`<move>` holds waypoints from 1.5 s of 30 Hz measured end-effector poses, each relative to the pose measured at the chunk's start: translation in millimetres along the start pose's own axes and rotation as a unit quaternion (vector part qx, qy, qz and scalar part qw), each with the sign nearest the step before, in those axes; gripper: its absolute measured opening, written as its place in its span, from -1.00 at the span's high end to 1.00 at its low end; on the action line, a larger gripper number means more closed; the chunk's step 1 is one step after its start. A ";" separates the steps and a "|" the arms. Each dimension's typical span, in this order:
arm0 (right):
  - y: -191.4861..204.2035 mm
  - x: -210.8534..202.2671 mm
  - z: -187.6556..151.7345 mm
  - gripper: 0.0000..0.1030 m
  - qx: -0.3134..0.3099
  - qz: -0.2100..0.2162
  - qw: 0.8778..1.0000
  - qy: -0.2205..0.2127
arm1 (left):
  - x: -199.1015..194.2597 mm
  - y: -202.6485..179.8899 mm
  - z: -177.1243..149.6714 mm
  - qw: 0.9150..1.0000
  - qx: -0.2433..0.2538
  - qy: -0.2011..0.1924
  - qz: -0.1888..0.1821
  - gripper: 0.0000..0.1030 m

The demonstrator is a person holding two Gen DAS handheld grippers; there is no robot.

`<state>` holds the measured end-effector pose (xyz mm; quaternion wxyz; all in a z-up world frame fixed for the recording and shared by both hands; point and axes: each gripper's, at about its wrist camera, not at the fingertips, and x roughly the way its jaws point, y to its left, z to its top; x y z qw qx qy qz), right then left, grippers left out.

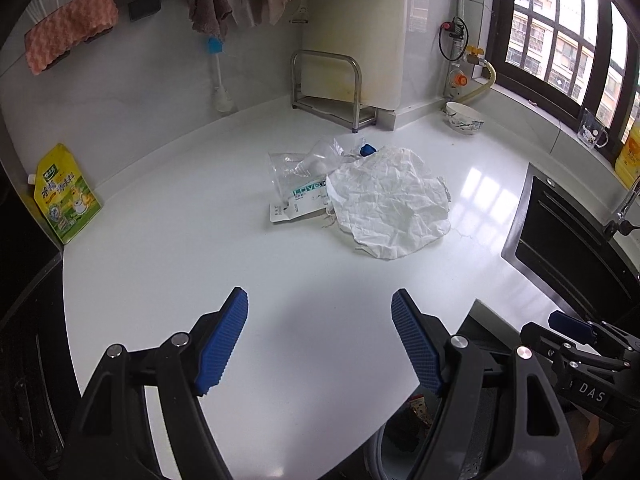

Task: Collect trash
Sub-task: 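Lift both open tools from the bin back toward the counter trash, then close the right tool on the white plastic sheet edge while the left tool approaches the clear cup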

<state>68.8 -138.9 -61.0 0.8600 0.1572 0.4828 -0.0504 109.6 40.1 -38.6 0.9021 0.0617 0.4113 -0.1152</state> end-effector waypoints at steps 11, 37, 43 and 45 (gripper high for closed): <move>29.2 29.2 35.2 -0.13 0.022 -0.012 1.000 -0.010 | 30.8 35.3 33.2 1.000 0.021 0.011 -0.005 -0.42; 79.8 119.7 103.0 -0.18 0.000 -0.058 0.998 0.009 | 118.2 85.3 83.0 0.998 0.029 0.043 -0.029 -0.44; 79.0 142.6 111.2 -0.24 0.001 -0.065 0.998 0.009 | 137.7 85.7 86.7 0.998 0.028 0.049 -0.032 -0.44; 79.0 147.9 113.9 -0.26 -0.004 -0.073 0.997 0.005 | 143.7 84.7 87.9 0.998 0.026 0.048 -0.033 -0.45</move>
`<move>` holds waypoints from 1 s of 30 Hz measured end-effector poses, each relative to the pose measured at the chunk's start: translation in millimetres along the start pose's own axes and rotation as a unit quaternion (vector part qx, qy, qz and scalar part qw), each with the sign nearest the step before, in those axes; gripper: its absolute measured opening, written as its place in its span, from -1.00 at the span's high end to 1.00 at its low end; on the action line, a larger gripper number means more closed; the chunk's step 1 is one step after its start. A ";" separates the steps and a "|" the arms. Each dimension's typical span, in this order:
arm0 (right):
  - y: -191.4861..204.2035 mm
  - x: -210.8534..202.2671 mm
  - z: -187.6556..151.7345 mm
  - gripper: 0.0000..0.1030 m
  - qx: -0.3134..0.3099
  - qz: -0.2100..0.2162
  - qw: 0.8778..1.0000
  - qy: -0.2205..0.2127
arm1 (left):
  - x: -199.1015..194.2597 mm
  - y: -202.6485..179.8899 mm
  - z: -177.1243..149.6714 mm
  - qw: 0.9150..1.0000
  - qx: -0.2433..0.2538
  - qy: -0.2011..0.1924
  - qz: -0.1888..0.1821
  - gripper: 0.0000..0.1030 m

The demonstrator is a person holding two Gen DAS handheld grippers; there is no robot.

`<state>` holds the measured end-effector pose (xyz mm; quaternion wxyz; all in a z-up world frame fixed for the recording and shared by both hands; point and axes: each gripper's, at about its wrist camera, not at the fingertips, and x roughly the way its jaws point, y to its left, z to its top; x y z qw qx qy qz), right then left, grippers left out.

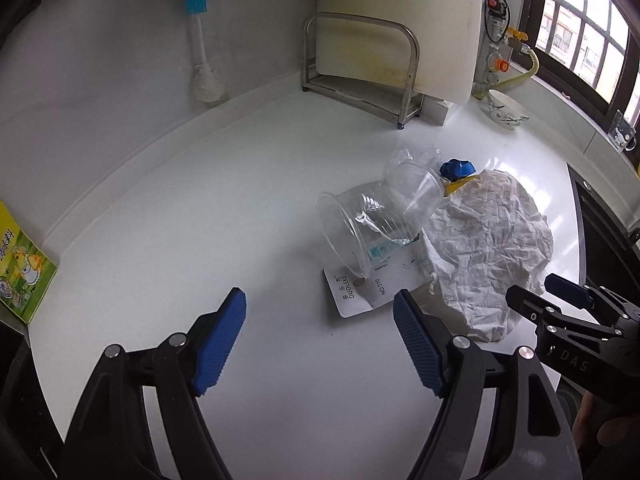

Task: Collect trash
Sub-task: 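Close the right tool on the white plastic sheet edge while the left tool approaches the clear cup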

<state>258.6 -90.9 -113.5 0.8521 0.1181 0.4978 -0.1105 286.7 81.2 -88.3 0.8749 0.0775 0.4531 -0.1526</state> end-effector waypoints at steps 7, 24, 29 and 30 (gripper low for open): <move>3.1 17.1 3.3 -0.27 -0.003 -0.009 1.000 0.007 | 14.1 -0.8 6.3 1.000 -0.004 0.000 -0.008 -0.45; 17.8 39.9 -5.5 -0.21 -0.032 -0.034 0.999 0.021 | 23.2 -5.7 12.4 1.000 -0.014 -0.001 -0.021 -0.45; 22.2 38.3 -5.7 0.07 -0.047 -0.026 0.998 0.021 | 27.2 -4.0 14.6 0.999 -0.025 -0.001 -0.020 -0.45; 22.6 38.0 -5.6 0.13 -0.049 -0.024 0.998 0.022 | 27.5 -4.0 15.1 1.000 -0.025 -0.001 -0.019 -0.45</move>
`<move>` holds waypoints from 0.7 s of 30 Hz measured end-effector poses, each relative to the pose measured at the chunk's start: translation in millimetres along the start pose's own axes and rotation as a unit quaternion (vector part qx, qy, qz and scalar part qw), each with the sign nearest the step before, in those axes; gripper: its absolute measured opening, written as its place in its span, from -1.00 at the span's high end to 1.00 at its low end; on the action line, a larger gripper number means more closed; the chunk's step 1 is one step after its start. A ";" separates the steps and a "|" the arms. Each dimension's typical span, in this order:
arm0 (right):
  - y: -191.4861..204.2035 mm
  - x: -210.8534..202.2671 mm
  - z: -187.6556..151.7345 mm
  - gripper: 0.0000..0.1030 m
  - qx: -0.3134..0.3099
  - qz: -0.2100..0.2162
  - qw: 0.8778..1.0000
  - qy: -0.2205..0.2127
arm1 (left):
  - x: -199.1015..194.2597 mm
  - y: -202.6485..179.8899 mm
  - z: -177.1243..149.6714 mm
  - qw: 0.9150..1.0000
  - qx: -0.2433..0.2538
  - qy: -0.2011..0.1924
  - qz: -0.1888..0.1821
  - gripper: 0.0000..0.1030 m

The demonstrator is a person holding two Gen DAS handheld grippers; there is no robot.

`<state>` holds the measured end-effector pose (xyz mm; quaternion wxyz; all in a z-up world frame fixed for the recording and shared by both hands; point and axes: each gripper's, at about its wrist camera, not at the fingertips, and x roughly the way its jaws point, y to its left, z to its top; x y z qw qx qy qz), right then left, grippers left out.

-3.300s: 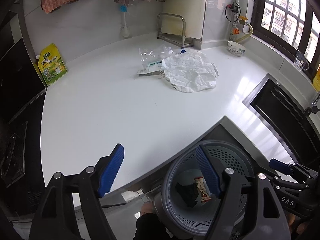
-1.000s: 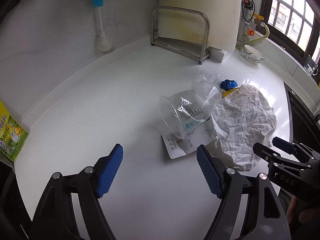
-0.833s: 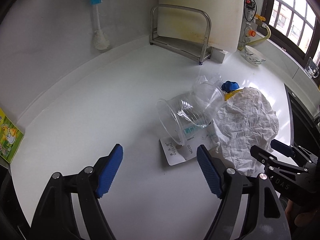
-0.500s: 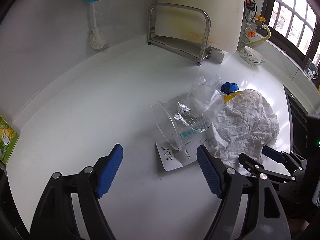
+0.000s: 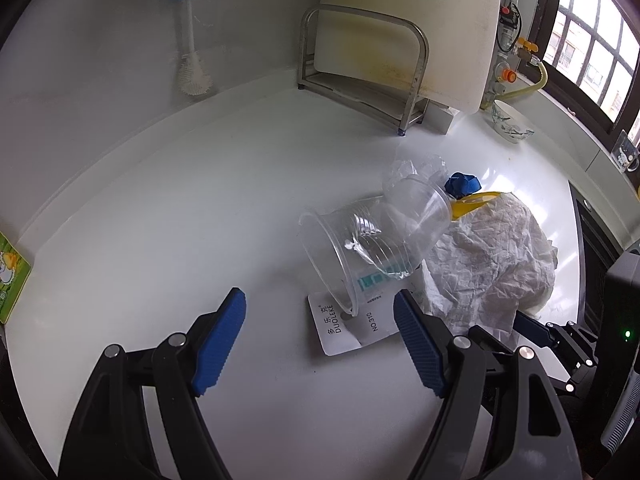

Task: Collect trash
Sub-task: 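Close the right tool on the white plastic sheet edge while the left tool approaches the clear cup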

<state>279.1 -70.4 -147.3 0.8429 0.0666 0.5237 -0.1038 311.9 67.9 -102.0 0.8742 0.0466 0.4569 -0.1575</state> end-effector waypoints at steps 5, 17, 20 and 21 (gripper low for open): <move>-2.1 -2.2 -1.0 0.56 0.002 0.002 1.000 -0.003 | 2.5 0.3 4.3 1.000 -0.009 -0.001 -0.004 -0.45; -4.7 -3.6 -3.9 0.64 -0.002 0.001 1.000 -0.011 | 15.7 -6.1 19.3 1.000 -0.014 -0.010 -0.007 -0.45; -5.4 -4.3 -4.9 0.64 -0.002 0.003 1.000 -0.011 | 21.4 -9.5 21.4 1.000 -0.008 -0.010 -0.005 -0.34; -5.4 -4.7 -5.1 0.64 -0.003 0.003 1.000 -0.012 | 22.5 -10.4 21.8 1.000 -0.007 -0.010 -0.006 -0.25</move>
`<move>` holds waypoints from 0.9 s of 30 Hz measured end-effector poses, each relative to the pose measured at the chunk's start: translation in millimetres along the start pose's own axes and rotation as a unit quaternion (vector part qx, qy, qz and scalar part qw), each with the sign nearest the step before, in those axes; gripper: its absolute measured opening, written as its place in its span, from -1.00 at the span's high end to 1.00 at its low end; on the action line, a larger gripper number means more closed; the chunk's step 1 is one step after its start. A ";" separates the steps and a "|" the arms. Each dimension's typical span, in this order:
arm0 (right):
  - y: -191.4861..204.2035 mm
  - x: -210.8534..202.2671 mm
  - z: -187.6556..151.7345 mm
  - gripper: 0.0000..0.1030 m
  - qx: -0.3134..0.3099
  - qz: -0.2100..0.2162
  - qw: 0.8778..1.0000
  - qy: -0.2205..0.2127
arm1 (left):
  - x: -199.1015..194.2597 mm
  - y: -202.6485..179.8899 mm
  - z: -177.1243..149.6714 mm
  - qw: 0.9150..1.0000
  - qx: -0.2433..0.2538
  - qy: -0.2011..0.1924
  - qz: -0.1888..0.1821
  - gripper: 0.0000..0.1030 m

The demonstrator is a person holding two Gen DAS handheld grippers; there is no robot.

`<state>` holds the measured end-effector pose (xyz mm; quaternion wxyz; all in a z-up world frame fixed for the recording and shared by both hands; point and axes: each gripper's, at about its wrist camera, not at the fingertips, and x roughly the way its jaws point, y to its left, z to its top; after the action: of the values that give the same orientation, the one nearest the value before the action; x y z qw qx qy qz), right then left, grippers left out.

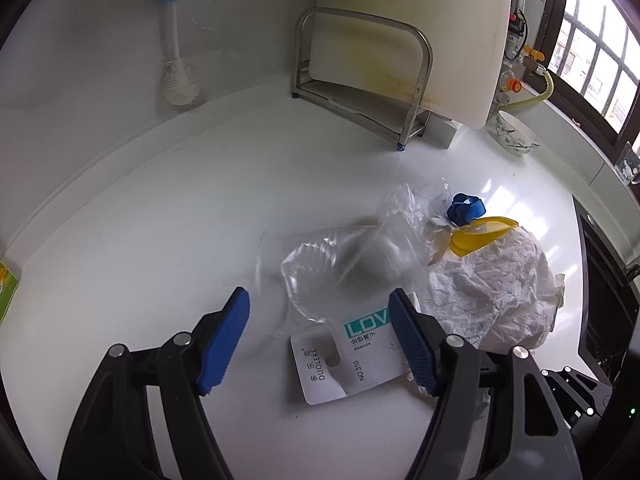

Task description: Collect trash

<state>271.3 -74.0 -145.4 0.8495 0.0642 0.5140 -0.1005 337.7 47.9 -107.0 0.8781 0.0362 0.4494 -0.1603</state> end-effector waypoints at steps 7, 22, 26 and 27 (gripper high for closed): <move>0.2 -0.3 -0.4 0.64 -0.001 0.001 1.000 0.000 | 7.6 0.0 -0.1 1.000 0.003 0.008 -0.008 0.48; -4.5 -9.3 -8.9 0.65 0.007 0.006 1.000 0.005 | -12.1 12.8 -11.3 1.000 0.005 0.003 -0.016 0.96; -5.2 -12.0 -10.2 0.65 0.010 0.005 1.000 0.004 | -14.7 18.1 -12.9 1.000 0.002 0.004 -0.019 0.96; -5.1 -12.8 -10.2 0.65 0.010 0.005 1.000 0.002 | -15.0 20.1 -13.2 1.000 -0.002 0.004 -0.021 0.96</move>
<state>255.6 -75.5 -138.9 0.8482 0.0750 0.5145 -0.1012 325.6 73.4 -104.4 0.8729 0.0257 0.4535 -0.1781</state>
